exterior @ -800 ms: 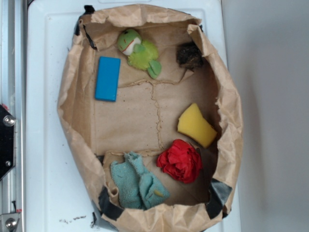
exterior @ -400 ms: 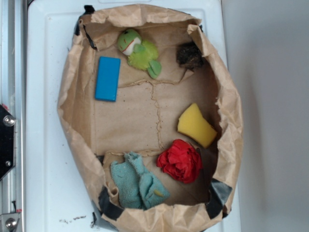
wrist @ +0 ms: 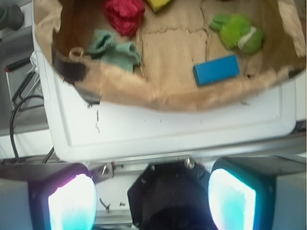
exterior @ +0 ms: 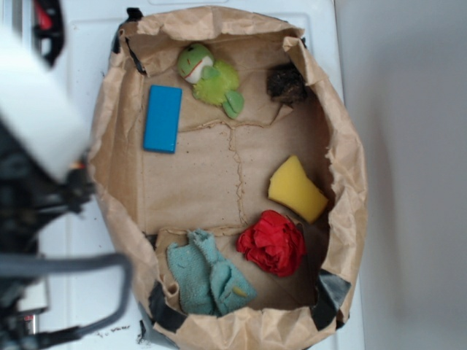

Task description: Grab the green animal.

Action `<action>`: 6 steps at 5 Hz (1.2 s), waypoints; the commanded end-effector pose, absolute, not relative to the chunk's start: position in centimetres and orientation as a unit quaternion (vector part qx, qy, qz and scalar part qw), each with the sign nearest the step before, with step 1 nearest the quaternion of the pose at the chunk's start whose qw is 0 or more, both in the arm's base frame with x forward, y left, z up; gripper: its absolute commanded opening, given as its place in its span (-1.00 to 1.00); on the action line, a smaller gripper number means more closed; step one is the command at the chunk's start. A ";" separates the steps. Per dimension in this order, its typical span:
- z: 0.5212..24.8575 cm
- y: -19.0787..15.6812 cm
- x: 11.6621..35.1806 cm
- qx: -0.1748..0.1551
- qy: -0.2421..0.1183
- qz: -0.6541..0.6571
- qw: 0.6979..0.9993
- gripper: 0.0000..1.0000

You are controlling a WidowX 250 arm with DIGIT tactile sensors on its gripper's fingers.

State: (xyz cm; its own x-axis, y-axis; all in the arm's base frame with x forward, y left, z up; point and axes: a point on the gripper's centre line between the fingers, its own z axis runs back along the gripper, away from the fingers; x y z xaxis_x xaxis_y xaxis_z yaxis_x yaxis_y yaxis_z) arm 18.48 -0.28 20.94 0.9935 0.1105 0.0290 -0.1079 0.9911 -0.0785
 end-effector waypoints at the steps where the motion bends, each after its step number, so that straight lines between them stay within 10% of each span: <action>1: 18.4 3.1 25.6 -0.045 -0.051 -0.064 0.996 1.00; 6: 17.6 4.6 27.6 -0.025 -0.040 -0.025 0.999 1.00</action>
